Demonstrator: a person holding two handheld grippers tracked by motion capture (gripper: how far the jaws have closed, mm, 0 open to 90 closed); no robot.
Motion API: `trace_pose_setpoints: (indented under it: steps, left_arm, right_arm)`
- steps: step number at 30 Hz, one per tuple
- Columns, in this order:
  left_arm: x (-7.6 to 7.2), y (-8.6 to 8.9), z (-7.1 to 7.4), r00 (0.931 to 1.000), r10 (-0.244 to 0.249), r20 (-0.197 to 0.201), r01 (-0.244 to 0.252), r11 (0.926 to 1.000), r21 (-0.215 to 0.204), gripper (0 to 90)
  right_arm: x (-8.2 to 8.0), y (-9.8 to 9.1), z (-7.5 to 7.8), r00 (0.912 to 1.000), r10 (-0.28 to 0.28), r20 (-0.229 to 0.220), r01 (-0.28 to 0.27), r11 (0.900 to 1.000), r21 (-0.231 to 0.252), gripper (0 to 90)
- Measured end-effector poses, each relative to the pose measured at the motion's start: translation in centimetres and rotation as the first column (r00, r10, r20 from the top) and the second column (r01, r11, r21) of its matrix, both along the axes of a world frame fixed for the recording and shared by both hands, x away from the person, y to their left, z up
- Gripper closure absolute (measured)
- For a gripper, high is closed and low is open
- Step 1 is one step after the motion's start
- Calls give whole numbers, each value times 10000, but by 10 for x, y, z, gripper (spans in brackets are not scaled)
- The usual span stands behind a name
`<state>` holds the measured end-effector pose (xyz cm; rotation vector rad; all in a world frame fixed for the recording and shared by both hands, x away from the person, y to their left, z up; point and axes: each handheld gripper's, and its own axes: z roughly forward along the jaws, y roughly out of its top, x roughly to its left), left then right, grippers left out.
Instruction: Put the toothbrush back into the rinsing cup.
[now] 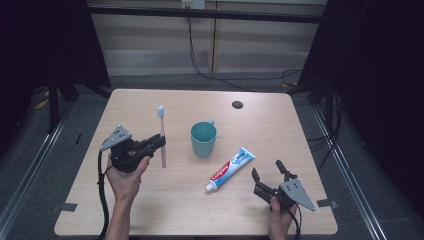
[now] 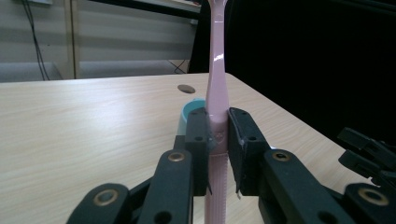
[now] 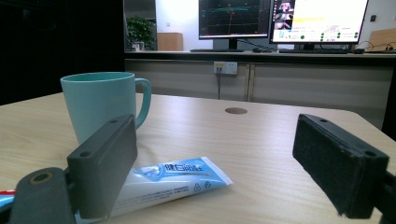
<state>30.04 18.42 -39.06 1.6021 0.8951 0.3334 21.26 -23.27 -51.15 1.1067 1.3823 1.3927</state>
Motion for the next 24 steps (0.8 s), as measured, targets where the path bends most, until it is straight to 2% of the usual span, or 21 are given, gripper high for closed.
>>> trace_pose_setpoints:
  steps: [4, 7, 10, 20, 24]
  left_arm:
    - [1, -7, 6, 9993, -144, 346, 143, 9999, 53, 792]
    - [3, -12, 10, 9989, -140, 438, 136, 9999, 75, 792]
    - [8, -16, 13, 9981, -196, 580, 180, 9994, 280, 792]
    - [16, -24, 18, 9977, -361, 575, 348, 9991, 222, 792]
    - [18, -28, 22, 9964, -412, 745, 390, 9988, 306, 792]
  right_arm:
    - [0, 0, 0, 10000, 1, 0, -1, 10000, 0, 133]
    - [0, 0, 0, 10000, 1, 0, -1, 10000, -2, 132]
    - [0, 0, 0, 10000, 1, 0, -1, 10000, 0, 133]
    - [0, 0, 0, 10000, 1, 3, -1, 10000, -1, 133]
    - [0, 0, 0, 10000, 0, 2, 0, 10000, 0, 133]
